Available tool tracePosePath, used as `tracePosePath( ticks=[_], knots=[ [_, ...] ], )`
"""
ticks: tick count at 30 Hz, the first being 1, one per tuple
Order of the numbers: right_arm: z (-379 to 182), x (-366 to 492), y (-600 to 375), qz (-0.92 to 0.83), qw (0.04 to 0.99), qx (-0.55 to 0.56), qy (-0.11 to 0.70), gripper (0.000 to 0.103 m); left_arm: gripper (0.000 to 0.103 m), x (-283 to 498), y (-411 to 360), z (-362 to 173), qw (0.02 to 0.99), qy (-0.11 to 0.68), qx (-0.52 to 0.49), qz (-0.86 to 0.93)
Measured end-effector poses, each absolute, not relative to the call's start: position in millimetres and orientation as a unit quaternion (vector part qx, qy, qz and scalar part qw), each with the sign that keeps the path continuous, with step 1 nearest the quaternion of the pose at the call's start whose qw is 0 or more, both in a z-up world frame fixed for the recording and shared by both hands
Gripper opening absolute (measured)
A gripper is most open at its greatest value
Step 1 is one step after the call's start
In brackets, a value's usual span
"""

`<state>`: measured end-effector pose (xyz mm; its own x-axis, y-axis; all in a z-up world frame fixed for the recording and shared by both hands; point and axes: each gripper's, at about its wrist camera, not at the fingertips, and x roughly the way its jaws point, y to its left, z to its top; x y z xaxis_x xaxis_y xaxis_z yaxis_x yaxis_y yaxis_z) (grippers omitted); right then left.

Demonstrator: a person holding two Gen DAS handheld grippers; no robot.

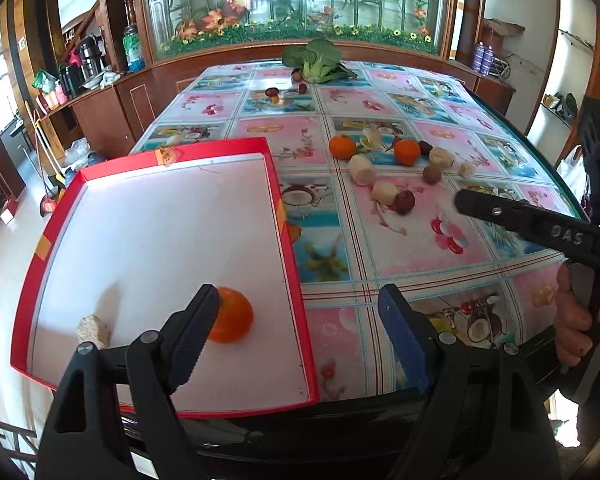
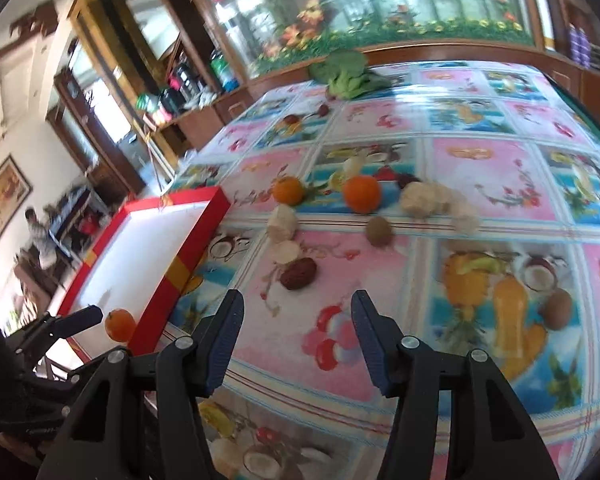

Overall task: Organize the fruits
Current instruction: 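Grasp a brown date with the right tool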

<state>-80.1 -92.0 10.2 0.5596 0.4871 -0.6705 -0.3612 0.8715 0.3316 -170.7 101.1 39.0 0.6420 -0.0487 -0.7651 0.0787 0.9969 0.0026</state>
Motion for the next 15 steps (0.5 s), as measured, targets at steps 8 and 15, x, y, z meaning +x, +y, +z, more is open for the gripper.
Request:
tracePosePath(
  ticks=[8,15],
  knots=[
    [-3,-53,-59,0.209,0.882,0.004,0.423,0.030,0.082,-171,101,42,0.906,0.422,0.017,-0.033],
    [-12,-43,-55,0.201,0.871,-0.018,0.448,0.023,0.082,-165,104,47,0.908,0.418,0.015,-0.033]
  ],
)
